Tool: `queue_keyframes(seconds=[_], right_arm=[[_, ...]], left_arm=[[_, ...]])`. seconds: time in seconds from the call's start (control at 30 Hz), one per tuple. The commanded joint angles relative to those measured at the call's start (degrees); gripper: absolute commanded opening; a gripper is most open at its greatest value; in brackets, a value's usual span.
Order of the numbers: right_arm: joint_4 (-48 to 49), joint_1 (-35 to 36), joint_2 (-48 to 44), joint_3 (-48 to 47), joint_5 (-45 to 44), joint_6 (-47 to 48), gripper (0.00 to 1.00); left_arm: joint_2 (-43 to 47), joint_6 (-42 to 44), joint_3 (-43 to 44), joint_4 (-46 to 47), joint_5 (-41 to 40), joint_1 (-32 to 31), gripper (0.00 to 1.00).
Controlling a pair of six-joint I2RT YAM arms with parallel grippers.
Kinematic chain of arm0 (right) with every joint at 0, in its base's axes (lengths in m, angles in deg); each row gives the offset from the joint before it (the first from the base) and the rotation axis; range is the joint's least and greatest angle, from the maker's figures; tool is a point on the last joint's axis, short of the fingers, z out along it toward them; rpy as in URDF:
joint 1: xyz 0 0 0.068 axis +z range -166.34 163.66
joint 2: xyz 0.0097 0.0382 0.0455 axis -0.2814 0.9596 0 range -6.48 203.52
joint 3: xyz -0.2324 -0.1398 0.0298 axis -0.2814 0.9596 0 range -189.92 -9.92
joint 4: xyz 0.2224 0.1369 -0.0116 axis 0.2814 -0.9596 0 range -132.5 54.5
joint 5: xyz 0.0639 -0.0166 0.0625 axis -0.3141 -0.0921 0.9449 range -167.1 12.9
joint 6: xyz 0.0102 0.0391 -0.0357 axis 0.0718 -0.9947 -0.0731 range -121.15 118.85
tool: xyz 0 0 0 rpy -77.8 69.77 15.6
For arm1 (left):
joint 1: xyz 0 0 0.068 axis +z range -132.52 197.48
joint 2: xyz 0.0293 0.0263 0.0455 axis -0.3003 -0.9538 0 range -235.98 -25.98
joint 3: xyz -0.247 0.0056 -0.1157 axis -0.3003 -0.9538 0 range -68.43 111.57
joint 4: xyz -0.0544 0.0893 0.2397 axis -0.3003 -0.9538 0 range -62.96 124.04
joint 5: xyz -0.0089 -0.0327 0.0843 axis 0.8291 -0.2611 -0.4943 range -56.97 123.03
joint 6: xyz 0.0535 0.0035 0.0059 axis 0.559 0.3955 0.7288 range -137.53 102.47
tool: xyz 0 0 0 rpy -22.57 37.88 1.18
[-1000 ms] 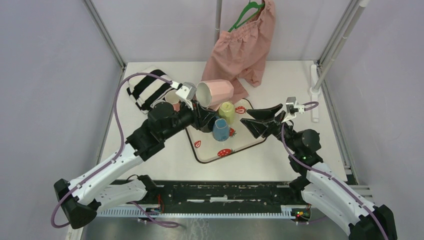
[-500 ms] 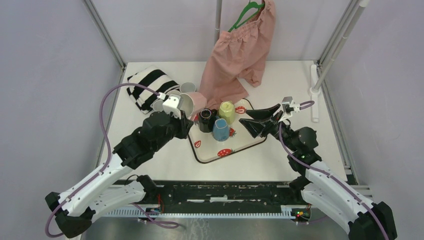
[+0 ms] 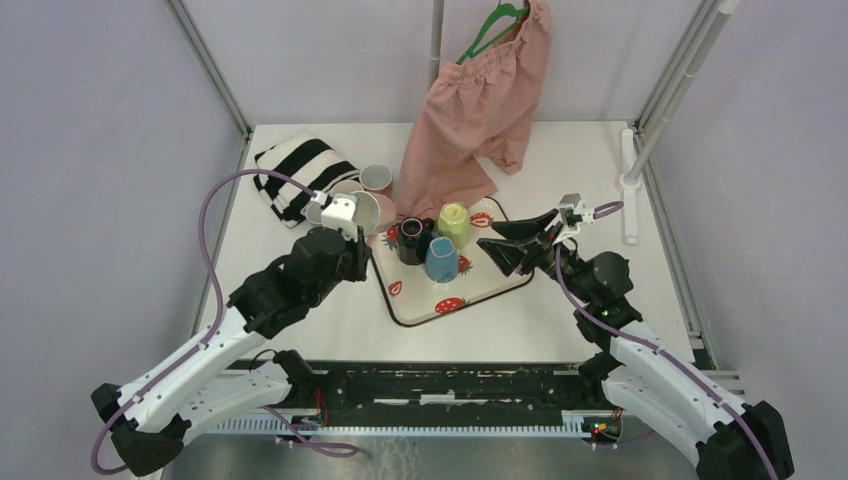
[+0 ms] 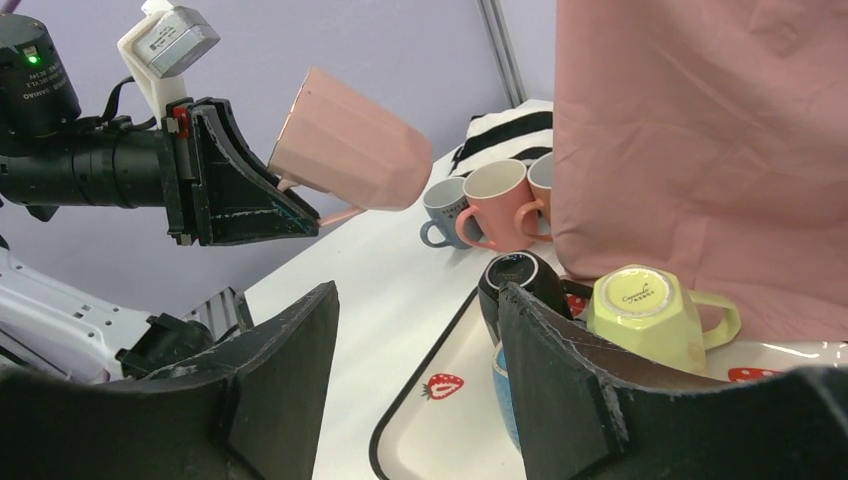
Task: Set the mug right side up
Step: Turn over the cup on the tray, then place the cup at the center of the board.
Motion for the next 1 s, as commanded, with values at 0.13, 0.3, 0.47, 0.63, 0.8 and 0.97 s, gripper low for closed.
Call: queue_keyframes(seconds=[0.13, 0.3, 0.47, 0.63, 0.8, 0.97], right_arm=[[-1.7, 0.2, 0.5, -0.5, -0.9, 2.9, 0.66], [-3.1, 0.2, 1.0, -1.5, -0.5, 3.8, 0.66], [-3.6, 0.2, 1.4, -1.9, -0.3, 4.2, 0.66], [-3.5, 0.2, 1.6, -1.8, -0.2, 4.2, 0.66], [-3.5, 0.2, 1.6, -1.7, 0.2, 4.3, 0.66], [-4.3, 0.2, 1.3, -1.8, 0.5, 4.8, 0.66]], left_arm=[[-3.3, -1.7, 2.7, 5.8, -2.5, 3.8, 0.02], [-3.8, -1.7, 2.0, 6.9, 6.0, 15.0, 0.02], [-4.6, 0.2, 1.8, 6.7, 13.9, 27.2, 0.02], [-6.2, 2.1, 2.2, 6.6, 15.8, 33.8, 0.02], [-8.6, 3.3, 1.5, 7.9, 18.2, 40.2, 0.02], [-10.1, 4.0, 1.4, 8.6, 17.2, 43.3, 0.02]])
